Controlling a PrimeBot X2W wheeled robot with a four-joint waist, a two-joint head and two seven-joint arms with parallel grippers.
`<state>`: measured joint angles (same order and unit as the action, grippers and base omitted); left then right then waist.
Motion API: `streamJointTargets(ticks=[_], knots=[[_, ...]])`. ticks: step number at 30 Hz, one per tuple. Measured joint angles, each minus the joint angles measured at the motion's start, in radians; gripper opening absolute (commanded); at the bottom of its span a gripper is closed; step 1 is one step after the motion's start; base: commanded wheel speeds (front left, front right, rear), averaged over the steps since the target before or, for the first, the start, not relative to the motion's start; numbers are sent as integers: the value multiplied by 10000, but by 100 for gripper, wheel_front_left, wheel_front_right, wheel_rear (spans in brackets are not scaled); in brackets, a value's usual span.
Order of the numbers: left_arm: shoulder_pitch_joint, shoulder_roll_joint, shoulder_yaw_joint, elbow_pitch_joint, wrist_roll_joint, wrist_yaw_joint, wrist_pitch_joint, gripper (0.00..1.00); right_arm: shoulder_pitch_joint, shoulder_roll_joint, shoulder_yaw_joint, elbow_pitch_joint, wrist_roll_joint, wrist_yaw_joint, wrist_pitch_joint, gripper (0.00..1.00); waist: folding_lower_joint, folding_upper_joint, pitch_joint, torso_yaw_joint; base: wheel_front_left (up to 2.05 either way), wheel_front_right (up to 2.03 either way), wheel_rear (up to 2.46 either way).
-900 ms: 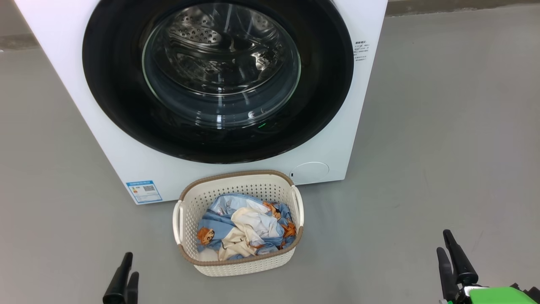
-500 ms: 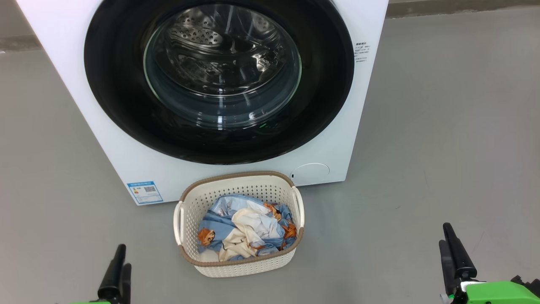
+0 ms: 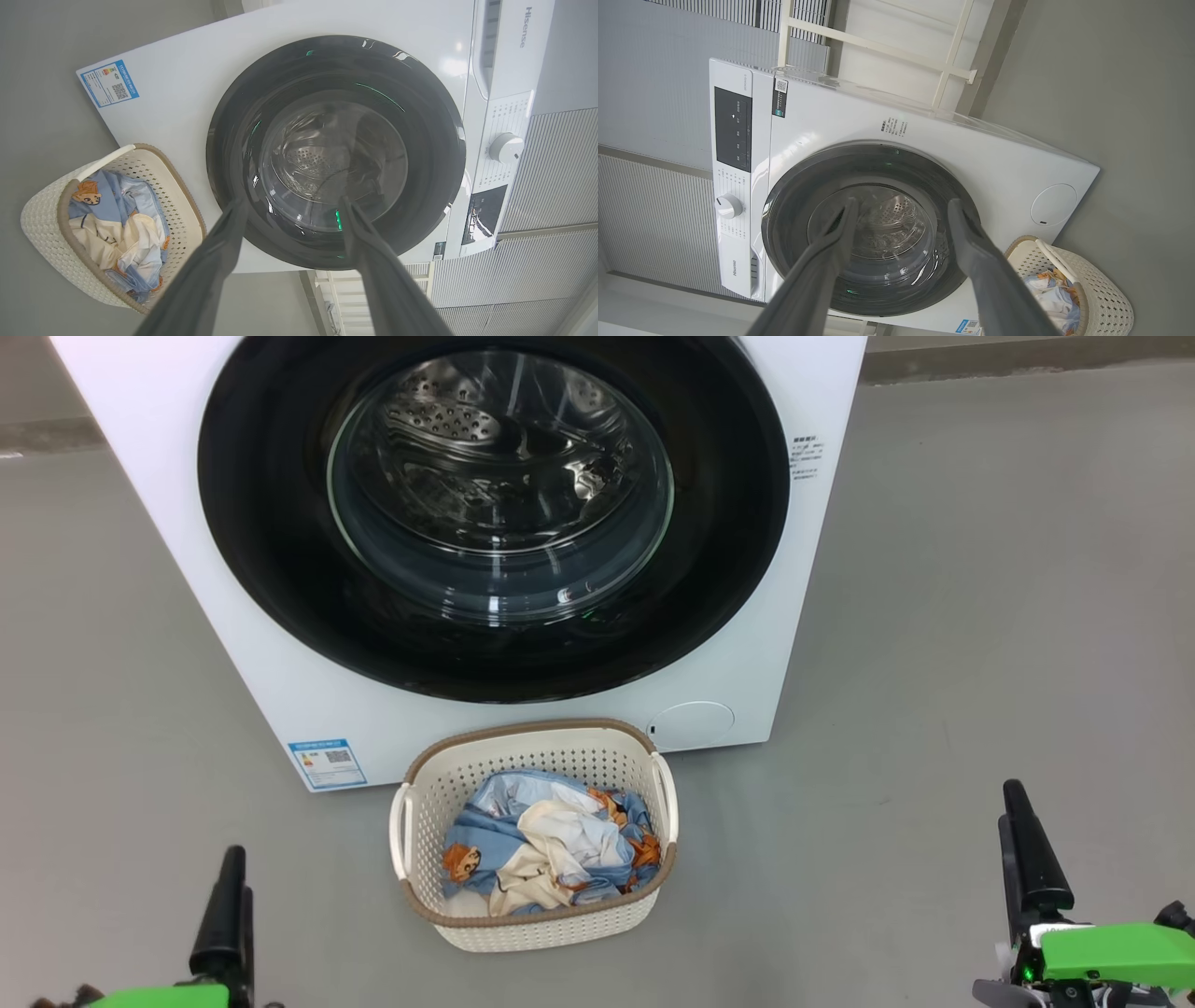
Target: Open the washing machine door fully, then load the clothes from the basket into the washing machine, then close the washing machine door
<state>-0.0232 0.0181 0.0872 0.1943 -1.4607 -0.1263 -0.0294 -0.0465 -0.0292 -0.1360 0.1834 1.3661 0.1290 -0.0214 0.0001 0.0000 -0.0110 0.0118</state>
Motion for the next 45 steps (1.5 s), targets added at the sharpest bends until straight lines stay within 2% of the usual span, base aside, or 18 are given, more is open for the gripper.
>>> streamJointTargets(ticks=[5, 15, 20, 28, 36, 39, 45], knots=[[-55, 2, -4, -261, 543, 61, -121, 100, 1, -2, 36, -104, -322, 0, -130, 100, 0, 0, -21, 34, 0, 0, 0], [-55, 15, -150, -957, 2422, 489, -380, 100, 0, -13, 257, -539, -1994, 0, -414, 100, 0, 0, -11, 120, 0, 0, 0], [-54, 23, -439, -1243, 3954, 773, -516, 100, -2, -19, 324, -709, -3089, 0, -527, 100, 0, 0, -1, 146, 0, 0, 0], [-54, 33, -865, -1632, 5670, 1290, -729, 100, -7, -29, 533, -986, -4895, 0, -750, 100, -1, 0, -17, 189, 0, 0, 0], [-53, 61, -1300, -1781, 7699, 1676, -957, 100, -33, -40, 589, -1131, -6155, 0, -957, 100, 0, 0, -35, 216, 0, 0, 0], [-52, 65, -1551, -1824, 8778, 1768, -1035, 100, -90, -42, 616, -1131, -6489, 0, -1053, 100, -1, 0, -32, 220, 0, 0, 0], [-52, 276, -2069, -1850, 10090, 2203, -1200, 100, -144, -48, 633, -1154, -7497, 0, -1260, 100, 0, 0, -6, 225, 0, 0, 0]])
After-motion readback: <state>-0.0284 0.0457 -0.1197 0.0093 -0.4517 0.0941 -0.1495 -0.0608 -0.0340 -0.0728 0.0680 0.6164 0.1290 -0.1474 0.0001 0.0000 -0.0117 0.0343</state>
